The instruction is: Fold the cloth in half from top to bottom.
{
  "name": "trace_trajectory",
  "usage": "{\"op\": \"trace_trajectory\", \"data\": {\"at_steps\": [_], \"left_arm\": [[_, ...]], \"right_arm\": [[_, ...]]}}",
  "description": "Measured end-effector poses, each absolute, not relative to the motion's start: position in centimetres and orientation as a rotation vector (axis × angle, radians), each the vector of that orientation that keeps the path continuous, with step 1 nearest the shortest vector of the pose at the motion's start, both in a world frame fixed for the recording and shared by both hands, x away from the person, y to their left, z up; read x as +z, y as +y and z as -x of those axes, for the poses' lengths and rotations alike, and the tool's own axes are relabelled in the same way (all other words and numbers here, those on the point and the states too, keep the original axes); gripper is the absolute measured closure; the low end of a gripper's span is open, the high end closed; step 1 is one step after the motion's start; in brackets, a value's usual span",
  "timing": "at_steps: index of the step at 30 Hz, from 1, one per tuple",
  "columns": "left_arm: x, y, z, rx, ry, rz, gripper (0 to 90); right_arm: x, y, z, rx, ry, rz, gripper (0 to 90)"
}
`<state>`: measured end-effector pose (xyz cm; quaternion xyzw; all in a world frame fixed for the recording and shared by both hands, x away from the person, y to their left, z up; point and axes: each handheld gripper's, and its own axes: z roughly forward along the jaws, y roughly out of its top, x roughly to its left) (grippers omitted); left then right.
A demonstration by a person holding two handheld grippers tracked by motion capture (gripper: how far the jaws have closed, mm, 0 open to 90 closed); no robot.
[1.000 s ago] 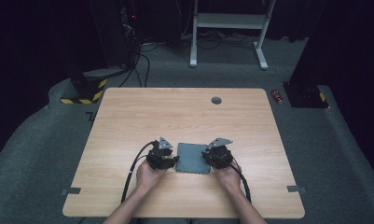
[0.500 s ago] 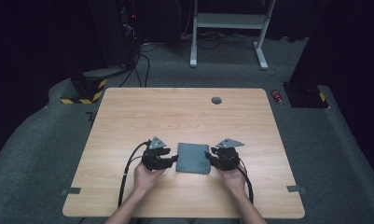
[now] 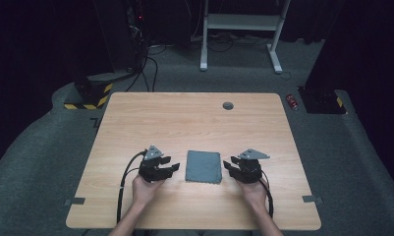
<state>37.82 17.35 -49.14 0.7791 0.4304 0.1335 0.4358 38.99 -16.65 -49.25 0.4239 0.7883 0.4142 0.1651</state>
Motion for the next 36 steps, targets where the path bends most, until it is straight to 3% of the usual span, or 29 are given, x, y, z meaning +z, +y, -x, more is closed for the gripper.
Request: {"op": "trace_trajectory", "data": {"at_steps": [36], "left_arm": [[-50.2, 22.1, -36.1, 0.393, 1.177, -1.888, 47.4]], "right_arm": [[-49.4, -21.2, -36.6, 1.154, 2.185, -1.260, 57.8]]}}
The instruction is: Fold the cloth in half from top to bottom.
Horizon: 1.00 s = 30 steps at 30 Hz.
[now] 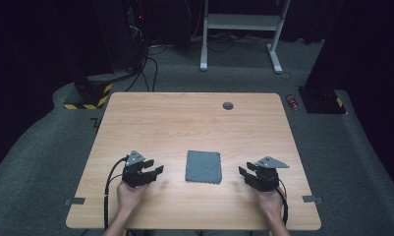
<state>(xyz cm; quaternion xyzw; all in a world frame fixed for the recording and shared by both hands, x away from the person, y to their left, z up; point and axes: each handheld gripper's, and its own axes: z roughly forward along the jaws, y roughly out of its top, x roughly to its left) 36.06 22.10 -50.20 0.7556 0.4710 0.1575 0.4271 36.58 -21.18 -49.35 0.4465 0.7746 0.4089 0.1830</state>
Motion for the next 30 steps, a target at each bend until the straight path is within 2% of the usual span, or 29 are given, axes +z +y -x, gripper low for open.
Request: {"op": "trace_trajectory", "data": {"at_steps": [22, 30], "left_arm": [[-51.9, 23.2, -35.9, 0.454, 1.261, -1.923, 46.0], [-52.1, 23.2, -35.8, 0.513, 1.270, -1.950, 45.9]], "right_arm": [[-51.0, -22.5, -35.8, 1.055, 2.182, -1.288, 57.2], [-51.4, -22.6, -35.7, 1.009, 2.175, -1.283, 57.1]]}}
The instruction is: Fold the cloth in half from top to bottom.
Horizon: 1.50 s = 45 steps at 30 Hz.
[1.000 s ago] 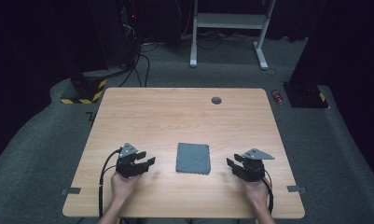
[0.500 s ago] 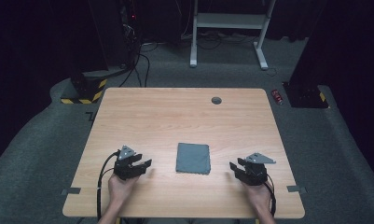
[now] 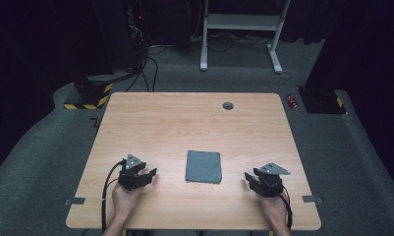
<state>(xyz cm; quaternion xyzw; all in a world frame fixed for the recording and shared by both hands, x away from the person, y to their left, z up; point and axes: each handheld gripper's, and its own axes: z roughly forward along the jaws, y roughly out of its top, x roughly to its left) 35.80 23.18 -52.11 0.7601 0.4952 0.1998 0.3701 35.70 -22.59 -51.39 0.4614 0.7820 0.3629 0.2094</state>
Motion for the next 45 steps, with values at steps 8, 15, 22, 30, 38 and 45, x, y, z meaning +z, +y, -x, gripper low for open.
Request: {"op": "trace_trajectory", "data": {"at_steps": [8, 15, 22, 30, 38, 45], "left_arm": [[-52.3, 23.4, -36.0, 0.534, 1.287, -1.948, 45.7], [-52.6, 23.3, -35.9, 0.575, 1.290, -1.970, 45.5], [-52.7, 23.3, -35.8, 0.600, 1.280, -1.975, 44.2], [-52.8, 23.1, -35.8, 0.594, 1.288, -1.974, 37.9], [-52.8, 23.0, -35.8, 0.586, 1.282, -1.981, 33.9], [-52.8, 23.0, -35.8, 0.583, 1.280, -1.982, 33.0]], "right_arm": [[-51.6, -23.0, -35.7, 0.992, 2.171, -1.298, 57.0], [-51.9, -23.5, -35.7, 0.979, 2.164, -1.312, 57.1], [-52.2, -23.6, -35.6, 0.965, 2.171, -1.317, 56.2], [-52.3, -23.4, -35.6, 0.947, 2.181, -1.299, 49.7], [-52.3, -23.3, -35.6, 0.950, 2.197, -1.290, 43.1], [-52.3, -23.3, -35.6, 0.950, 2.200, -1.287, 42.1]]}}
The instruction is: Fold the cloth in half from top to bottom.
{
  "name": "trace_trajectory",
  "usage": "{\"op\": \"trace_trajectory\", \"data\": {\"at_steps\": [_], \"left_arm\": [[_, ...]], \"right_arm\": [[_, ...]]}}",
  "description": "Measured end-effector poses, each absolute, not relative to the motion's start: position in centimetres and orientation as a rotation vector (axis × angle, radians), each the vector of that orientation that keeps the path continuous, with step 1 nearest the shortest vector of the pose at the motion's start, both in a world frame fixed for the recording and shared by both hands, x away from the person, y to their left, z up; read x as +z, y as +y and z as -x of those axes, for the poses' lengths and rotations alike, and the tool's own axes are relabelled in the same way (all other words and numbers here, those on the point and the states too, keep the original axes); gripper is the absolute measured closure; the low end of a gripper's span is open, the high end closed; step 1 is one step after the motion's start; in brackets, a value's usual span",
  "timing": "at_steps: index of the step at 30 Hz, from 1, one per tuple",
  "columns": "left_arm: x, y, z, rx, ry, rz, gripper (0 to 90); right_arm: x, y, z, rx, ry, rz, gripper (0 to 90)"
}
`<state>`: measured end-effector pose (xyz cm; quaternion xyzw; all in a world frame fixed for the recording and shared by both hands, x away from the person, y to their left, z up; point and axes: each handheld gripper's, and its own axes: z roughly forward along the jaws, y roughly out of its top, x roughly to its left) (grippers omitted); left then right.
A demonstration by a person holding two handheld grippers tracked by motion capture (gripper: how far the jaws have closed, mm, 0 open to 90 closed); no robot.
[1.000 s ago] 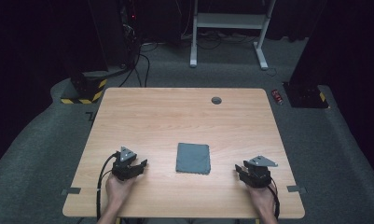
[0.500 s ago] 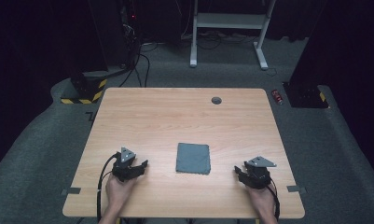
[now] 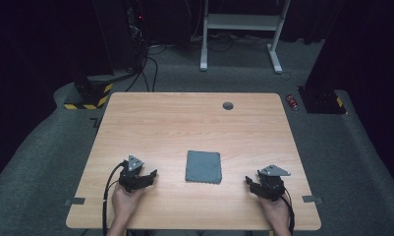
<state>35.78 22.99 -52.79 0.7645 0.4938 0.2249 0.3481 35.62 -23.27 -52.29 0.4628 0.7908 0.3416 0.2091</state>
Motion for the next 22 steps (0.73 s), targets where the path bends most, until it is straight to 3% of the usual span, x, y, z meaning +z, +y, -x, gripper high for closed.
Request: {"op": "trace_trajectory", "data": {"at_steps": [22], "left_arm": [[-52.80, 22.91, -35.72, 0.584, 1.290, -1.975, 32.0]], "right_arm": [[-52.29, -23.26, -35.62, 0.950, 2.204, -1.286, 40.3]]}}
